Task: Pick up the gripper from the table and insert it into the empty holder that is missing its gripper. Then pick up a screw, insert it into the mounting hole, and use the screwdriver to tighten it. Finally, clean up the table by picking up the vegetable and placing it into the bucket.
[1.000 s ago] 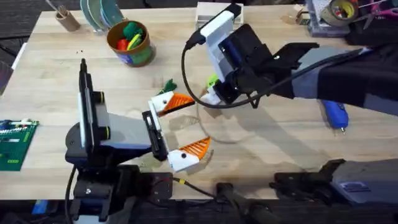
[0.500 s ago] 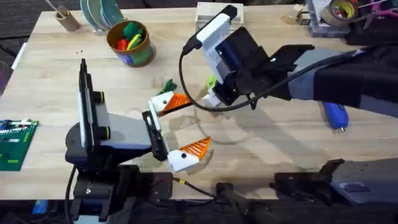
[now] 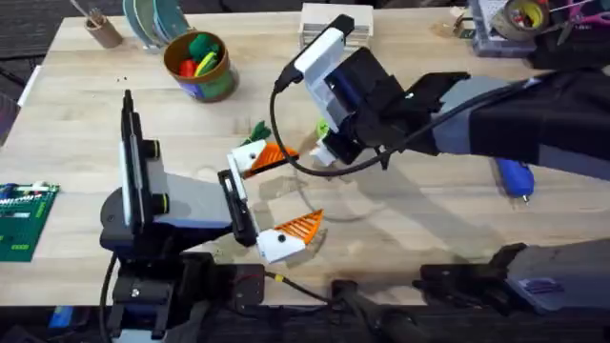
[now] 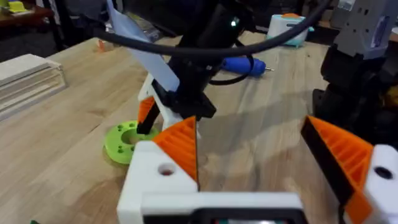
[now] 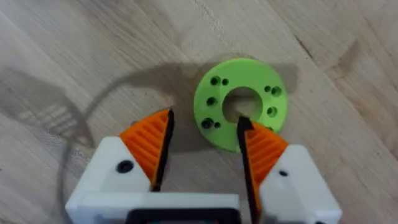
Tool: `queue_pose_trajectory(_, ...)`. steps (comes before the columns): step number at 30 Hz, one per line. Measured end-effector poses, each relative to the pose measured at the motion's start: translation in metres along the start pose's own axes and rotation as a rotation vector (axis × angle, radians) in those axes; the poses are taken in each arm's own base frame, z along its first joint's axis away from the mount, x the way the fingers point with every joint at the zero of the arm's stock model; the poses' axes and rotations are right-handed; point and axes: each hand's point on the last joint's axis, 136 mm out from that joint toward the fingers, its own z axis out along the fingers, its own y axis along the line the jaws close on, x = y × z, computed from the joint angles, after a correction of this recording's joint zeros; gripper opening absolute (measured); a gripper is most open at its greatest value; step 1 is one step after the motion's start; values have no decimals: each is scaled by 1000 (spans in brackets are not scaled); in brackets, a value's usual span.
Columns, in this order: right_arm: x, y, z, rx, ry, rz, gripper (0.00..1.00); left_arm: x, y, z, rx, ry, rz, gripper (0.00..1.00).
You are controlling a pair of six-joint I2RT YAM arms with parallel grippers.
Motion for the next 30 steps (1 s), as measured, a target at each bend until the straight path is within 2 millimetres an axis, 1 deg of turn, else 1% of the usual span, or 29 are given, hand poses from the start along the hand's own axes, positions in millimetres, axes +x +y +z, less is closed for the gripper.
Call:
queue_pose_trajectory(7, 0, -1, 0, 4, 0, 0, 617, 0, 0, 0, 0, 0, 0, 992)
queue_pose_trajectory(12, 0, -1, 0, 7, 0, -3, 526, 0, 0, 0, 0, 0, 0, 993)
queue_pose_trajectory(22, -2, -3, 0, 16, -5, -10, 142, 0, 0, 0, 0, 0, 0, 993)
queue_pose_trajectory(25, -1, -7, -1, 41, -2, -11, 75, 0, 0, 0, 0, 0, 0, 993)
queue_pose_trajectory(30, 0, -12, -1, 67, 3, -11, 12, 0, 0, 0, 0, 0, 0, 993)
